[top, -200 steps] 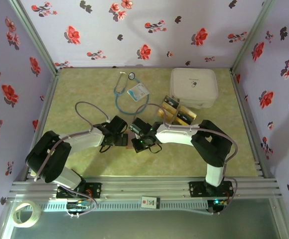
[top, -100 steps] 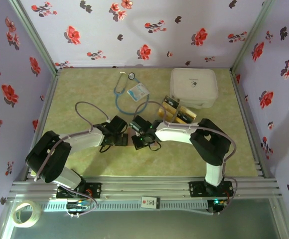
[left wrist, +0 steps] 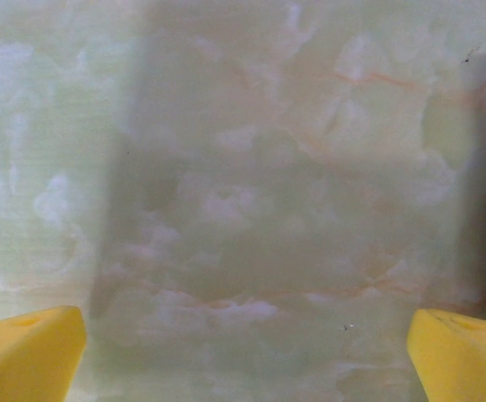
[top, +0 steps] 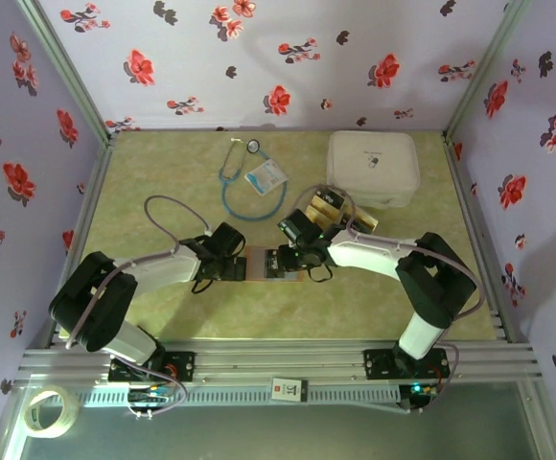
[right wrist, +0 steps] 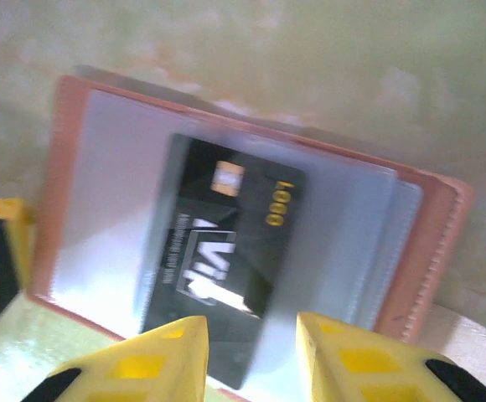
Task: Put the credit cards into the card holder
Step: Insert the credit card into the card slot.
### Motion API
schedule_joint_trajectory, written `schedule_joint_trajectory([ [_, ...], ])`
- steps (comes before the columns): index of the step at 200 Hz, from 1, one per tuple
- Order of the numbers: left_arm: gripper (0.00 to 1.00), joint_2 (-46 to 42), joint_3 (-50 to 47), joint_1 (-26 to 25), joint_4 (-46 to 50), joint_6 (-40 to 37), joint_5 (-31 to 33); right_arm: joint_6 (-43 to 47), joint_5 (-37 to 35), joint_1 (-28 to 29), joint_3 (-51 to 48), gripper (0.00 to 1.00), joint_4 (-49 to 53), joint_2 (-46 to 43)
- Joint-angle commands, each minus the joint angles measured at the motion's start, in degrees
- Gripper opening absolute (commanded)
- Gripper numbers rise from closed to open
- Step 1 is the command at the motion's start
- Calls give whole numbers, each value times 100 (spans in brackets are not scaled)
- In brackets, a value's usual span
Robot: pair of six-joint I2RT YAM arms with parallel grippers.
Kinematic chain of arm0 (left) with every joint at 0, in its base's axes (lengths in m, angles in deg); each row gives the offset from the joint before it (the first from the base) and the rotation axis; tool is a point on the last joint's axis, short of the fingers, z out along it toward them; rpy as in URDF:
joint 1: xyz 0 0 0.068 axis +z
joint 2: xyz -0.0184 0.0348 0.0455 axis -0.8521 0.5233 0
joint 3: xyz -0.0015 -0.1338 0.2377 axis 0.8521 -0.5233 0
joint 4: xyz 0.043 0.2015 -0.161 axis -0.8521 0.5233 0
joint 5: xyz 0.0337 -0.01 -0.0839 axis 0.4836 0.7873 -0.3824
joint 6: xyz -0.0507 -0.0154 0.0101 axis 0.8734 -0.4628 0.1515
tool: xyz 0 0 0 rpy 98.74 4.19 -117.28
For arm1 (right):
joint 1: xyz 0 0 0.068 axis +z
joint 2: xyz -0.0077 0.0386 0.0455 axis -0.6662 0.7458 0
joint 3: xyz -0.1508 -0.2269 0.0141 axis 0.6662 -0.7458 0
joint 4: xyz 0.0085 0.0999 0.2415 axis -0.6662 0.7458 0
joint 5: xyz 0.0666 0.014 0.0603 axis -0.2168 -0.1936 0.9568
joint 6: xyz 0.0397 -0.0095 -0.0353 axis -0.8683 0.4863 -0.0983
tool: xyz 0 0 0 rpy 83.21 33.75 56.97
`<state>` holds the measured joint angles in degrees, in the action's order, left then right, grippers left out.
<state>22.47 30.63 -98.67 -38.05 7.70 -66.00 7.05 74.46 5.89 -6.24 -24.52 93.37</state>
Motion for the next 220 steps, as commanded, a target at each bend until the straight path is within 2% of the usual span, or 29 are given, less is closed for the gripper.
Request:
schedule_joint_trajectory([
  [1,100,190,23,-41,8,-68,-74,-223,87,-17,-114,28,-232,-159],
  [38,100,235,66,-48,9,-83,-90,-265,-42,-47,-193,13,-229,-132],
  [57,100,260,77,-51,8,-80,-99,-270,-85,-69,-202,10,-232,-100],
  [220,100,319,85,-82,-18,-59,-96,-226,190,-88,3,7,-329,336],
])
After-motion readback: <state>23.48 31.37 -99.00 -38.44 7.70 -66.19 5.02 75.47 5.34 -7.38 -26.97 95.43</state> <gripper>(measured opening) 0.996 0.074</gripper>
